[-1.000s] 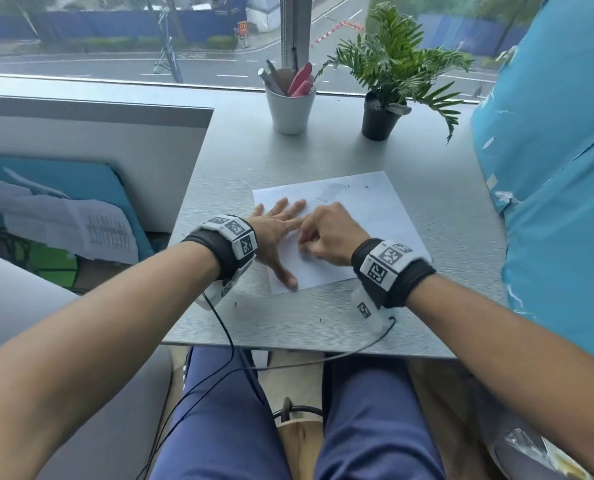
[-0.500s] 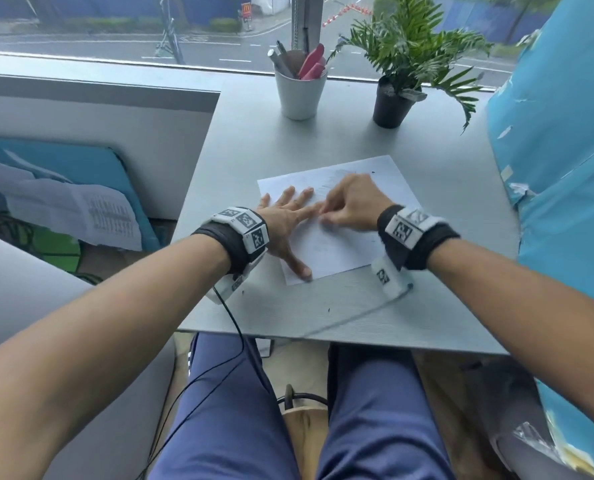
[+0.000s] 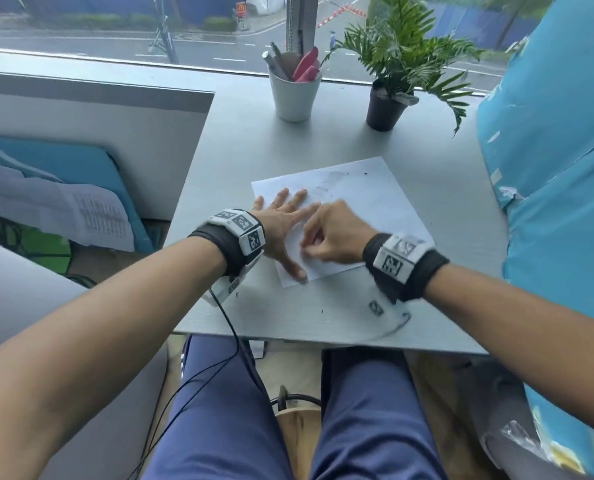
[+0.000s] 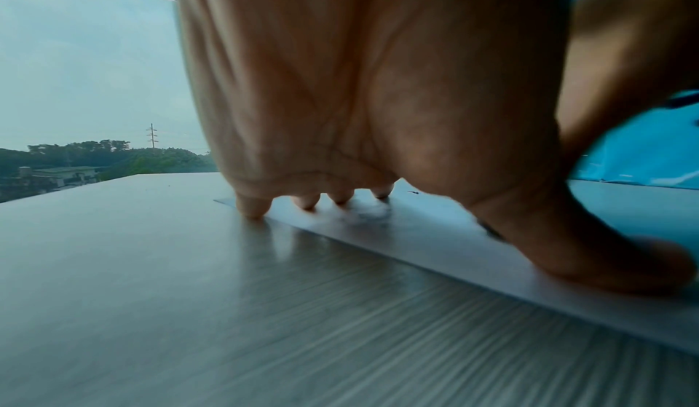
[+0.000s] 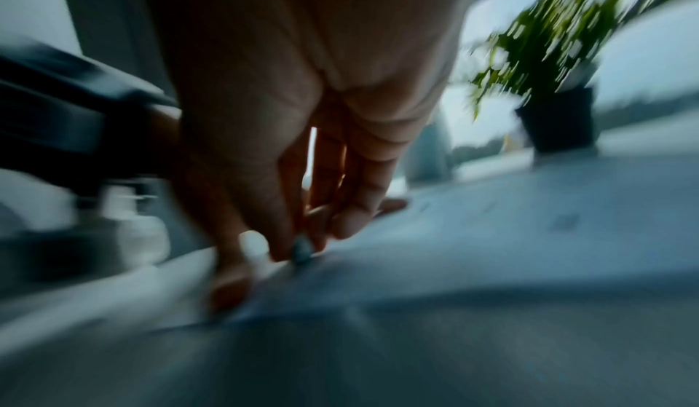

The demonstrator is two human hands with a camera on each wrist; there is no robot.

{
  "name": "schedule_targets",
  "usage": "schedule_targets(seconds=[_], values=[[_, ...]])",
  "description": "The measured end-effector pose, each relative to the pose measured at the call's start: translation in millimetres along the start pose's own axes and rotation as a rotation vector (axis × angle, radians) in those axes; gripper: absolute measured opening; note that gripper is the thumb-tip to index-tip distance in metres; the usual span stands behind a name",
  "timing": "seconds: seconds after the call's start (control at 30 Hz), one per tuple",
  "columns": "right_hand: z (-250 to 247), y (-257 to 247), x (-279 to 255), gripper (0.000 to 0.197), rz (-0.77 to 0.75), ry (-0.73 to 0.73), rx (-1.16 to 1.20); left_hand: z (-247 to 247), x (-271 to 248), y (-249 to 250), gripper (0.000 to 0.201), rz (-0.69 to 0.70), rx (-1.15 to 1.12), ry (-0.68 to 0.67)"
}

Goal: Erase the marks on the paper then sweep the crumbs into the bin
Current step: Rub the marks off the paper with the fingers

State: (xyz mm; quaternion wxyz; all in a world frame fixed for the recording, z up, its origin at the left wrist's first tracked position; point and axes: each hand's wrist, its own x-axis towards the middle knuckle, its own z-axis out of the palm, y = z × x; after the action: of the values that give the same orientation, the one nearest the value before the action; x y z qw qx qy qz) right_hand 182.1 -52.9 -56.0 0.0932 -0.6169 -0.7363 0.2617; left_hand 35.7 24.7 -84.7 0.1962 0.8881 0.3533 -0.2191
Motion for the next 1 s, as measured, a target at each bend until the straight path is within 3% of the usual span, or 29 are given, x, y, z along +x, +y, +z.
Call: schedule_targets(seconds=[0.07, 0.2, 0.37, 0.53, 0.67, 0.7, 0.8, 0.87, 1.0], values=[[-0.9, 2.8, 0.8, 0.005, -0.018, -0.027, 0.038, -1.0, -1.6, 0.3, 0.148, -0.004, 0.002, -0.005], [-30.0, 33.5, 26.0, 0.007, 0.128, 0.213, 0.01, -3.7, -4.8, 1.9, 0.145, -0.014, -0.018, -0.014], [0.4, 1.0, -4.5, 0.004, -0.06, -0.043, 0.032, -3.5, -1.6, 3.6, 0.149, -0.033, 0.012, -0.023], [-30.9, 41.0, 20.5, 0.005, 0.127, 0.221, 0.037, -4.1, -2.6, 5.2, 0.148, -0.029, 0.003, -0.024], [1.6, 2.7, -10.3, 0.002, -0.04, -0.045, 0.07, -6.1, -0.8, 9.0, 0.151, -0.06, 0.034, -0.044], [-1.9, 6.4, -9.1, 0.003, -0.039, -0.05, 0.065, -6.9, -0.9, 9.4, 0.151, -0.06, 0.036, -0.05], [-31.4, 43.0, 16.7, 0.008, 0.093, 0.168, 0.041, -8.5, -1.5, 9.3, 0.151, -0.048, 0.026, -0.046], [-36.3, 49.7, 21.4, 0.009, 0.122, 0.218, 0.029, -8.9, -2.8, 10.9, 0.153, -0.051, 0.033, -0.044], [-6.9, 15.0, -4.9, 0.002, -0.024, -0.021, 0.071, -10.2, -0.3, 11.8, 0.156, -0.012, 0.088, -0.025]])
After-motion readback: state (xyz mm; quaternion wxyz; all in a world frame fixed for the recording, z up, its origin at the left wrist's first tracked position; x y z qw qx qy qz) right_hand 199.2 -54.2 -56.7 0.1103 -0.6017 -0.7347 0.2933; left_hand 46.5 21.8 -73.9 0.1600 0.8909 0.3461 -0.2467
